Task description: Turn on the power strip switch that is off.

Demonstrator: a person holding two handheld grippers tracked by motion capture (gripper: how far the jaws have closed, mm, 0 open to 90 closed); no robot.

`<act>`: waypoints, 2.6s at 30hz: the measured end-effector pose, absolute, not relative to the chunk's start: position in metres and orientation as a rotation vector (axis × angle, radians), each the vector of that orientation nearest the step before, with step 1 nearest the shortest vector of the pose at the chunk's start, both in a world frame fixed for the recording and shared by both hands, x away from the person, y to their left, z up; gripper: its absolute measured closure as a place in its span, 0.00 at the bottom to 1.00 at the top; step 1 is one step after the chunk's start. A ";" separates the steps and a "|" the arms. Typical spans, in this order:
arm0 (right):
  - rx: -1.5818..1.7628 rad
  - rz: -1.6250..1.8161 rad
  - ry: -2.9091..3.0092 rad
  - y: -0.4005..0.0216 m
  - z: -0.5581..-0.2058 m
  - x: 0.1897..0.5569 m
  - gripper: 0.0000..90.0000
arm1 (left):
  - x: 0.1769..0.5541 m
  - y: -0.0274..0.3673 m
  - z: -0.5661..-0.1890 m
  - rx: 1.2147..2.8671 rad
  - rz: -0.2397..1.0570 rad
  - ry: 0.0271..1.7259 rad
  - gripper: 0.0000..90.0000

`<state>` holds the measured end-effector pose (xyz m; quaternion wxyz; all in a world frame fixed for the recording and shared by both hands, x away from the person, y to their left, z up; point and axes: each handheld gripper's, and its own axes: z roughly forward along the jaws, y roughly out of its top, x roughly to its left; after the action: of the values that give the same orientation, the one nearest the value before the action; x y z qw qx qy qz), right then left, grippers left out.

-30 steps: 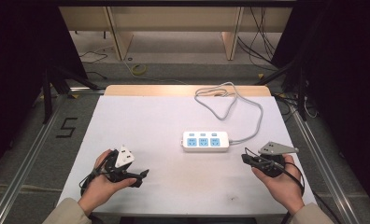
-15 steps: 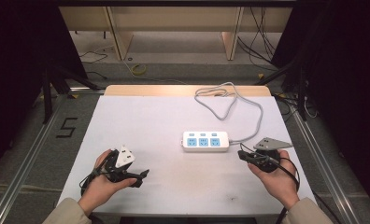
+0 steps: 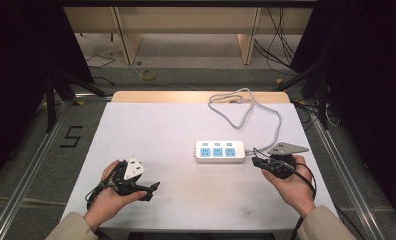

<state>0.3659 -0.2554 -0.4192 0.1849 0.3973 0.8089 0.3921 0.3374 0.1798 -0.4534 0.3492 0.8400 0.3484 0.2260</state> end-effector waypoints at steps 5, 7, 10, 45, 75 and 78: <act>1.129 1.100 2.272 -0.255 -0.416 0.371 1.00 | 0.337 0.180 -0.453 2.178 0.586 0.903 0.11; 1.129 1.097 2.272 -0.255 -0.416 0.372 1.00 | 0.337 0.179 -0.453 2.178 0.586 0.903 0.11; 1.131 1.091 2.270 -0.254 -0.415 0.375 1.00 | 0.337 0.179 -0.454 2.178 0.586 0.903 0.11; 1.153 1.062 2.309 -0.233 -0.414 0.407 1.00 | 0.337 0.178 -0.454 2.181 0.580 0.900 0.11; 1.198 1.008 2.350 -0.218 -0.421 0.433 1.00 | 0.337 0.178 -0.454 2.181 0.578 0.899 0.11; 1.196 1.005 2.353 -0.217 -0.421 0.436 1.00 | 0.337 0.178 -0.454 2.182 0.577 0.896 0.11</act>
<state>0.4355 -0.2169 -0.4213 0.1578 0.4182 0.8226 0.3514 0.3374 0.1779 -0.4540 0.3493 0.8420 0.3456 0.2228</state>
